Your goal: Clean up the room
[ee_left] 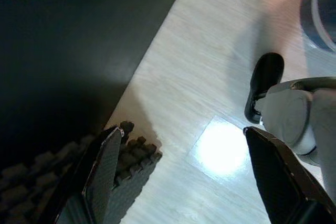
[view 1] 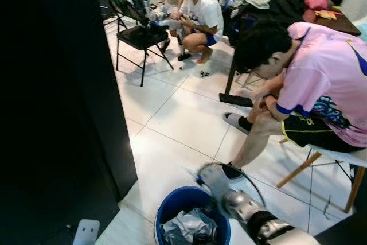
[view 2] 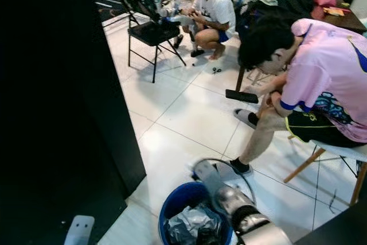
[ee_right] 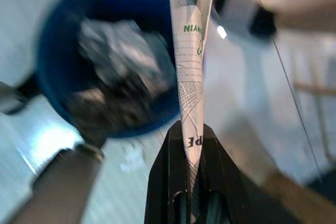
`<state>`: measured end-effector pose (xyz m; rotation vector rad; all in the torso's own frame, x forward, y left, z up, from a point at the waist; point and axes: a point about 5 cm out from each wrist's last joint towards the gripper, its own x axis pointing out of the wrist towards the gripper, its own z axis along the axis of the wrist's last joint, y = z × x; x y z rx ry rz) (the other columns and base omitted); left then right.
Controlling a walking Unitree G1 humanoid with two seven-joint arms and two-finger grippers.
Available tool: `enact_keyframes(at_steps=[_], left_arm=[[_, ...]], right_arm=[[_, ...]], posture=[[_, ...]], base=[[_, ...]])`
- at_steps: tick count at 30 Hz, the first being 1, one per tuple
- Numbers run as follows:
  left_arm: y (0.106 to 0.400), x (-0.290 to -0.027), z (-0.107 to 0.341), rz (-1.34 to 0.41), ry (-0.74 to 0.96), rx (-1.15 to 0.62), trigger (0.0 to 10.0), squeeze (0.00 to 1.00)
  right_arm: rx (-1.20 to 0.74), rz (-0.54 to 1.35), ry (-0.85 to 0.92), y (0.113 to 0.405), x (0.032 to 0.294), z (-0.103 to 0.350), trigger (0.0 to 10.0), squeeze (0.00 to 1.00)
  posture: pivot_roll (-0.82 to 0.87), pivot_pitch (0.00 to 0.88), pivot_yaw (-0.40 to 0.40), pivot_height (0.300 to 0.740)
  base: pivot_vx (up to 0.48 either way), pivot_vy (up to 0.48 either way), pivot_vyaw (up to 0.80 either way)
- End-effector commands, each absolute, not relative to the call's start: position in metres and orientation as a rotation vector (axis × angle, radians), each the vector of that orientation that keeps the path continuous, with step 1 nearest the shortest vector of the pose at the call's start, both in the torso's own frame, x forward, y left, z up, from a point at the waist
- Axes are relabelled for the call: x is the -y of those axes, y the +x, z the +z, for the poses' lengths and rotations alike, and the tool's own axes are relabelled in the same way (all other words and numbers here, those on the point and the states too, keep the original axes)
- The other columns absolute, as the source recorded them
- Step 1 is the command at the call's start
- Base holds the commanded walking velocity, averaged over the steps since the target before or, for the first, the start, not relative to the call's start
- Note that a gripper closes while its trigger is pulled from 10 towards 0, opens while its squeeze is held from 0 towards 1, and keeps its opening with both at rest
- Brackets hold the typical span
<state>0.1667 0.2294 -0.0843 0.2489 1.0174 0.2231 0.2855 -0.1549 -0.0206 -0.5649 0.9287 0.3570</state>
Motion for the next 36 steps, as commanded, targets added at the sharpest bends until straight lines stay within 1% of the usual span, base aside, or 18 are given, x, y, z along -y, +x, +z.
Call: enact_keyframes(at_steps=[1,7,9,10,11,12,13,20,24,27,28,29,30,31,33,34,35,36], left_arm=[[0.164,-0.226,-0.086,0.207,0.250,-1.024,10.0,0.00],[0.155,-0.226,-0.090,0.205,0.255,-1.038,10.0,0.00],[0.152,-0.228,-0.090,0.208,0.257,-1.044,10.0,0.00],[0.149,-0.229,-0.091,0.212,0.259,-1.048,10.0,0.00],[0.149,-0.229,-0.091,0.212,0.259,-1.048,10.0,0.00],[0.148,-0.230,-0.092,0.215,0.260,-1.051,10.0,0.00],[0.146,-0.231,-0.092,0.217,0.262,-1.054,10.0,0.00],[0.144,-0.232,-0.092,0.218,0.263,-1.057,10.0,0.00],[0.146,-0.230,-0.092,0.204,0.271,-1.055,10.0,0.00],[0.153,-0.227,-0.090,0.182,0.269,-1.040,10.0,0.00],[0.153,-0.227,-0.090,0.182,0.269,-1.040,10.0,0.00],[0.156,-0.225,-0.090,0.172,0.268,-1.035,10.0,0.00],[0.156,-0.225,-0.090,0.172,0.268,-1.035,10.0,0.00],[0.158,-0.223,-0.089,0.167,0.260,-1.044,10.0,0.00],[0.158,-0.223,-0.089,0.167,0.260,-1.044,10.0,0.00],[0.159,-0.220,-0.090,0.159,0.252,-1.052,10.0,0.00],[0.159,-0.220,-0.090,0.159,0.252,-1.052,10.0,0.00],[0.160,-0.217,-0.091,0.150,0.241,-1.061,10.0,0.00]], right_arm=[[-0.957,0.354,-0.558,0.280,0.153,-0.025,10.0,0.00],[-0.976,0.331,-0.603,0.276,0.159,-0.029,10.0,0.00],[-0.972,0.309,-0.590,0.276,0.160,-0.029,10.0,0.00],[-0.962,0.288,-0.561,0.276,0.159,-0.029,10.0,0.51],[-0.962,0.288,-0.561,0.276,0.159,-0.029,10.0,0.51],[-0.963,0.276,-0.540,0.276,0.158,-0.029,10.0,0.83],[-0.965,0.259,-0.525,0.275,0.158,-0.030,10.0,1.00],[-0.957,0.237,-0.505,0.276,0.157,-0.029,10.0,1.00],[-0.914,0.188,-0.452,0.281,0.159,-0.025,10.0,1.00],[-0.869,0.117,-0.408,0.287,0.174,-0.019,10.0,1.00],[-0.869,0.117,-0.408,0.287,0.174,-0.019,10.0,1.00],[-0.864,0.093,-0.379,0.286,0.182,-0.019,10.0,0.36],[-0.864,0.093,-0.379,0.286,0.182,-0.019,10.0,0.36],[-0.872,0.025,-0.310,0.281,0.198,-0.021,10.0,0.00],[-0.872,0.025,-0.310,0.281,0.198,-0.021,10.0,0.00],[-0.886,-0.021,-0.265,0.273,0.209,-0.025,10.0,0.00],[-0.886,-0.021,-0.265,0.273,0.209,-0.025,10.0,0.00],[-0.936,-0.094,-0.199,0.252,0.225,-0.038,10.0,0.00]], posture=[[-0.06,0.107,-0.086,0.740],[-0.03,0.133,-0.099,0.740],[-0.02,0.140,-0.101,0.740],[-0.02,0.146,-0.102,0.740],[-0.02,0.146,-0.102,0.740],[-0.02,0.148,-0.102,0.740],[-0.01,0.154,-0.101,0.740],[-0.01,0.159,-0.095,0.740],[-0.03,0.154,-0.083,0.740],[-0.05,0.141,-0.078,0.740],[-0.05,0.141,-0.078,0.740],[-0.05,0.135,-0.077,0.740],[-0.05,0.135,-0.077,0.740],[-0.06,0.123,-0.075,0.740],[-0.06,0.123,-0.075,0.740],[-0.07,0.114,-0.074,0.740],[-0.07,0.114,-0.074,0.740],[-0.08,0.105,-0.071,0.740]], base=[[0.000,0.000,0.00],[0.000,0.000,0.00],[0.000,0.000,0.00],[0.000,0.000,0.00],[0.000,0.000,0.00],[0.000,0.000,0.00],[0.000,0.000,0.00],[0.000,0.000,0.00],[0.000,0.000,0.00],[0.000,0.000,0.00],[0.000,0.000,0.00],[0.000,0.000,0.00],[0.000,0.000,0.00],[0.000,0.000,0.00],[0.000,0.000,0.00],[-0.401,0.000,0.00],[-0.401,0.000,0.00],[-0.480,0.000,0.00]])
